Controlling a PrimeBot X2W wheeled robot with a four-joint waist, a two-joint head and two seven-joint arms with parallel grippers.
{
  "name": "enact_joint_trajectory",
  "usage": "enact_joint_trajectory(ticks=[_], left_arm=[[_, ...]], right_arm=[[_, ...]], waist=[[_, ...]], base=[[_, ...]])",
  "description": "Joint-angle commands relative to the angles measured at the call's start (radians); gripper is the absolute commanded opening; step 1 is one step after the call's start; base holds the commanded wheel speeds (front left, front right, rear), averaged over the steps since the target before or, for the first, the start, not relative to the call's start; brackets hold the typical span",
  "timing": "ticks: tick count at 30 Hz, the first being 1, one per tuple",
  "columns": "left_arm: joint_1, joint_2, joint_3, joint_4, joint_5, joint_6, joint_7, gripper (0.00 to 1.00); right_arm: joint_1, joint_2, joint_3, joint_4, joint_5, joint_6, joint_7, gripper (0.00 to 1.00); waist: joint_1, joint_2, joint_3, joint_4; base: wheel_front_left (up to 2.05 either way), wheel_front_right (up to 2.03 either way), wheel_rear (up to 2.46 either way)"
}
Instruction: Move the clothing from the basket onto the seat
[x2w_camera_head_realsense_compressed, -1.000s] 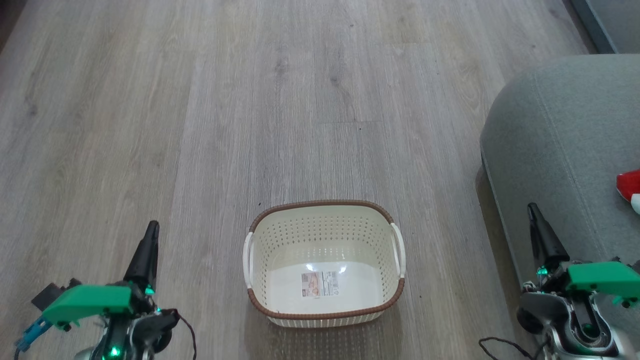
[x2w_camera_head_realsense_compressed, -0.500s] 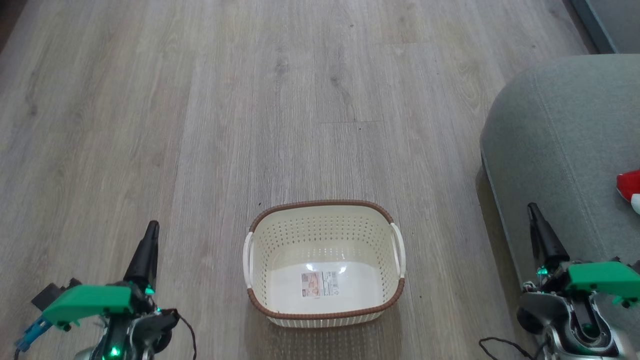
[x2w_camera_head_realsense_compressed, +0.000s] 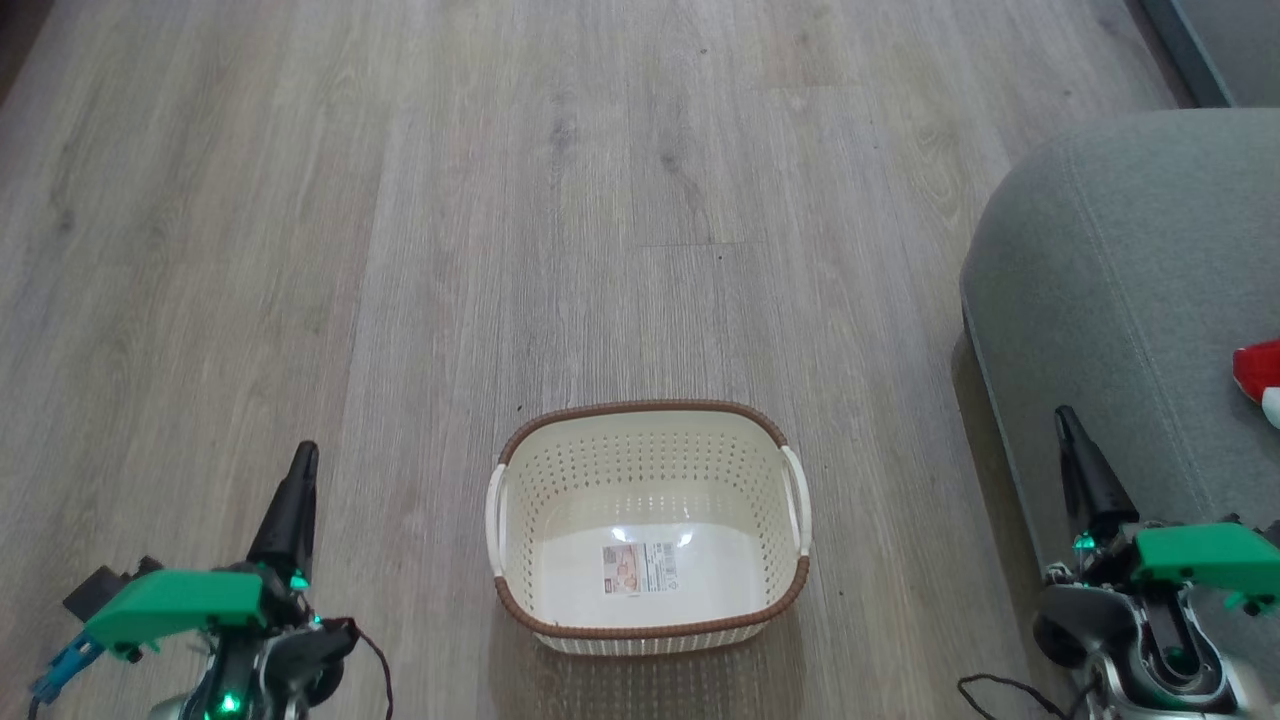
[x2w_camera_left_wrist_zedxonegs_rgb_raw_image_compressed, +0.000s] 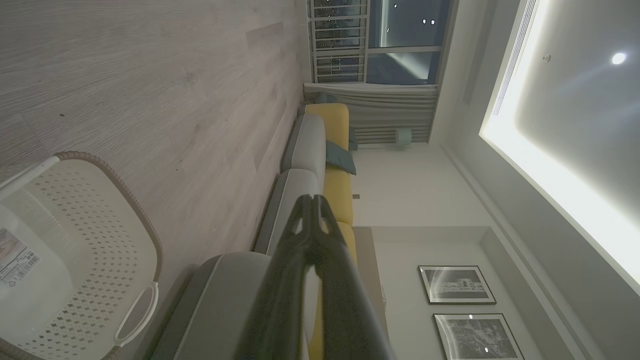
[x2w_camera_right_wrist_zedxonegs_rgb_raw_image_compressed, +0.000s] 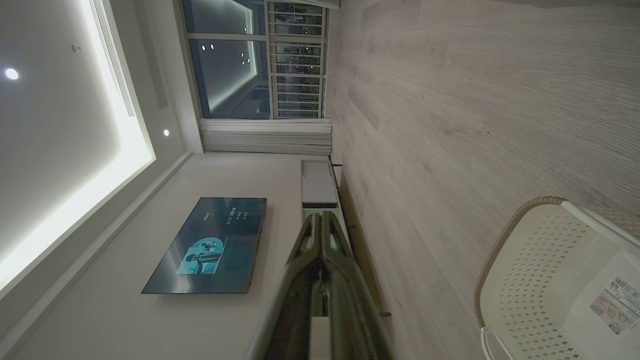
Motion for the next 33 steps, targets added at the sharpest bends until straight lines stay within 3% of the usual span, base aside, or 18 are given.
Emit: enact_joint_trajectory(ticks=[1, 33], left_arm=[[-0.028, 0.014, 0.034, -0.036, -0.006, -0.009, 0.007, 0.0], [-0.028, 0.014, 0.034, -0.036, -0.007, -0.009, 0.007, 0.0]], right_arm=[[-0.018, -0.001, 0.017, -0.039, 0.006, 0.0, 0.006, 0.0], [-0.018, -0.001, 0.017, -0.039, 0.006, 0.0, 0.006, 0.0]], waist=[[0.0, 0.0, 0.0, 0.0], [0.0, 0.0, 0.0, 0.0]], base=[[0.0, 0.0, 0.0], [0.0, 0.0, 0.0]])
